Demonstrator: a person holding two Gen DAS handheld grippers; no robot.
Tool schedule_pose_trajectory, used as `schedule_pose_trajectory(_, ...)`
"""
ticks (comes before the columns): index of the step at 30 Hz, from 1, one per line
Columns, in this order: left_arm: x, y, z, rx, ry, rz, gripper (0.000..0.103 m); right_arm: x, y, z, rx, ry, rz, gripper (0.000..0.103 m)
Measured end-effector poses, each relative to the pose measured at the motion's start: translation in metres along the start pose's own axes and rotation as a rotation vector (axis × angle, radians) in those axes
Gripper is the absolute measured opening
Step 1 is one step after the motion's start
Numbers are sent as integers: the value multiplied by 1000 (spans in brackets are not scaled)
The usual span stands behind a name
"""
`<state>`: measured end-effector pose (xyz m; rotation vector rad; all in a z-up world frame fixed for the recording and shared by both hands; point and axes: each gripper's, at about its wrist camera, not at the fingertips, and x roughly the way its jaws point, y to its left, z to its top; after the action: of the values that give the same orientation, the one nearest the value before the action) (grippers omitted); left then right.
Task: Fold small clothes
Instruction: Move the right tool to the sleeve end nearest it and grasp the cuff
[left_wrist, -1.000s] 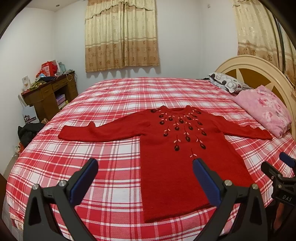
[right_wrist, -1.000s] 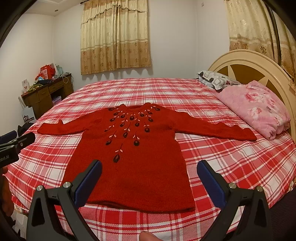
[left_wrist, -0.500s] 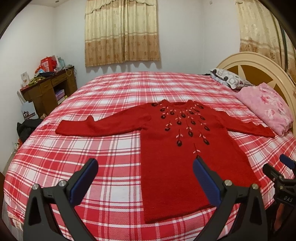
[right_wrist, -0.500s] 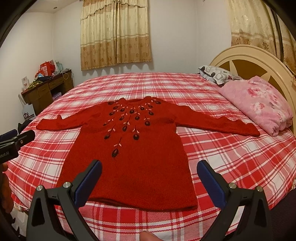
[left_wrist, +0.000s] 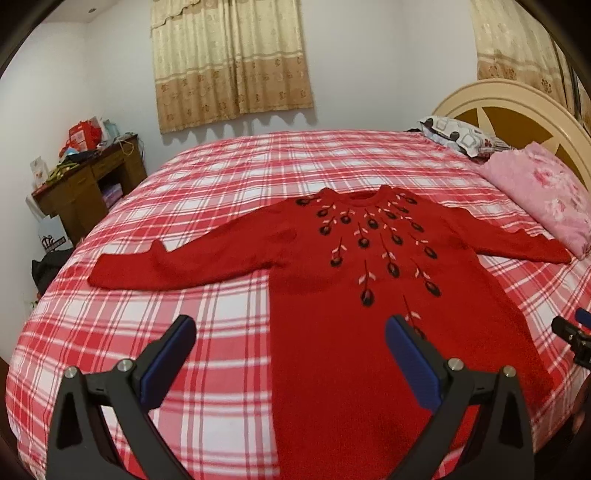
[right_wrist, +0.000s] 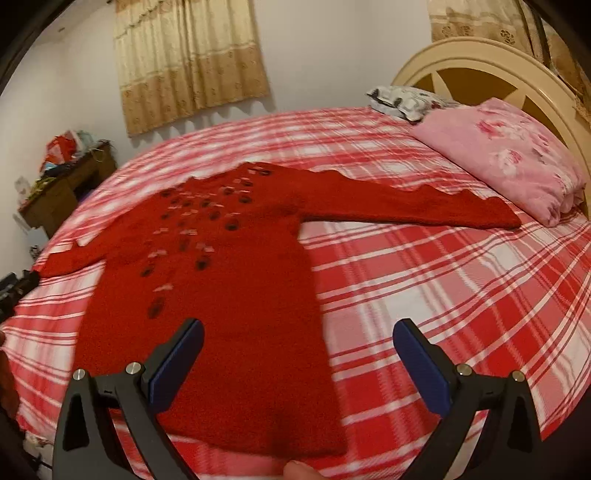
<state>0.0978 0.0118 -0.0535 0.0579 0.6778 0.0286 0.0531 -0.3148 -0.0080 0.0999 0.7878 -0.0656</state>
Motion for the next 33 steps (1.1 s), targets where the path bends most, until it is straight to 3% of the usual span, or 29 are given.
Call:
schedule_pose_trajectory(18, 100, -15, 36, 1, 22, 74, 103, 69, -188, 57, 313, 52, -124, 101)
schedule_pose_trajectory(23, 116, -18, 34, 13, 37, 99, 103, 81, -247, 76, 410, 46, -155, 91)
schedule_pose_trajectory(27, 128, -17, 33, 33, 44, 137, 103, 86, -290, 94, 473, 30, -188, 77)
schedule_pose_trajectory(33, 146, -6, 37, -3, 76, 158, 103, 106, -334, 117, 532, 37, -235, 75)
